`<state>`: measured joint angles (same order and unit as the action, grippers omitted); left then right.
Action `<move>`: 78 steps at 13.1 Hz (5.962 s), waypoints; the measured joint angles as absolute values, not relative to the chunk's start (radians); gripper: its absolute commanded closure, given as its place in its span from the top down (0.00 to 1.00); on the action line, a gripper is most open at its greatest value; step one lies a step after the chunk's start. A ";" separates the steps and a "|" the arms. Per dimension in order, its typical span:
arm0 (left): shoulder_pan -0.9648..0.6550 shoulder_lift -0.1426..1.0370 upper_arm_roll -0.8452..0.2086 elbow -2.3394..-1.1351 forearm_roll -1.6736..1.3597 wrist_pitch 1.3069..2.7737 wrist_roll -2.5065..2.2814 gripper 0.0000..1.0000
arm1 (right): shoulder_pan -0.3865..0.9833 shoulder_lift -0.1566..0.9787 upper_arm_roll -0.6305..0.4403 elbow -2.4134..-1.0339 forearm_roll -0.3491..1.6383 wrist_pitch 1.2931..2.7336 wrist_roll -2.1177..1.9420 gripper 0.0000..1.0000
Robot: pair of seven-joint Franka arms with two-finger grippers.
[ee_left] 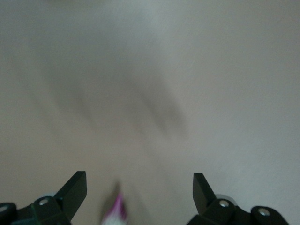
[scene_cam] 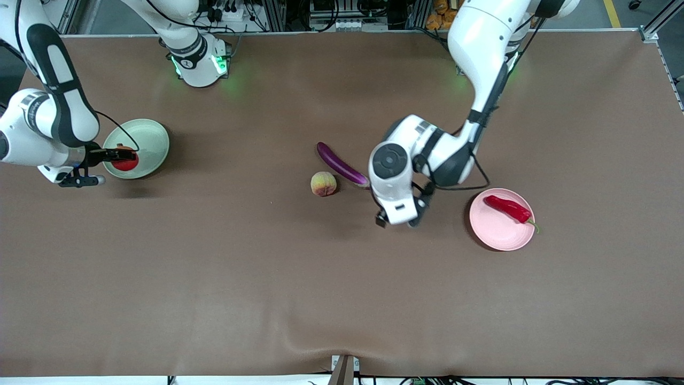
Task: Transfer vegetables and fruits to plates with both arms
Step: 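Lower the left gripper onto the purple eggplant while the right gripper releases the apple, then close the left gripper on the eggplant while the right gripper moves back, then carry the eggplant to the pink plate while the right gripper reaches the peach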
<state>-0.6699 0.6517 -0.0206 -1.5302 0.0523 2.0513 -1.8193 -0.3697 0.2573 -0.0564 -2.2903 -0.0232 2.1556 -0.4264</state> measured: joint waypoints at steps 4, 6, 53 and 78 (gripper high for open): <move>-0.679 0.607 -0.146 -1.670 0.052 2.114 -2.015 1.00 | -0.379 0.280 -0.054 -2.310 -0.006 2.155 -0.428 0.00; -0.693 0.606 -0.161 -1.743 0.052 2.213 -2.075 1.00 | -0.382 0.279 -0.054 -2.317 0.002 2.155 -0.431 0.45; -0.677 0.541 -0.127 -1.709 0.095 2.107 -2.087 0.00 | 0.194 0.272 -0.010 -1.920 0.361 1.813 0.509 1.00; 0.009 0.665 -0.126 -1.617 0.288 2.064 -1.138 0.00 | 0.477 0.385 -0.012 -1.926 0.386 2.160 0.898 1.00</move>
<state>0.0092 0.6653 -0.1258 -1.6166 0.2883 2.0636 -1.1385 0.4766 0.3851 -0.0115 -1.9264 0.3859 2.1603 0.8976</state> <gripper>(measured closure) 0.656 0.000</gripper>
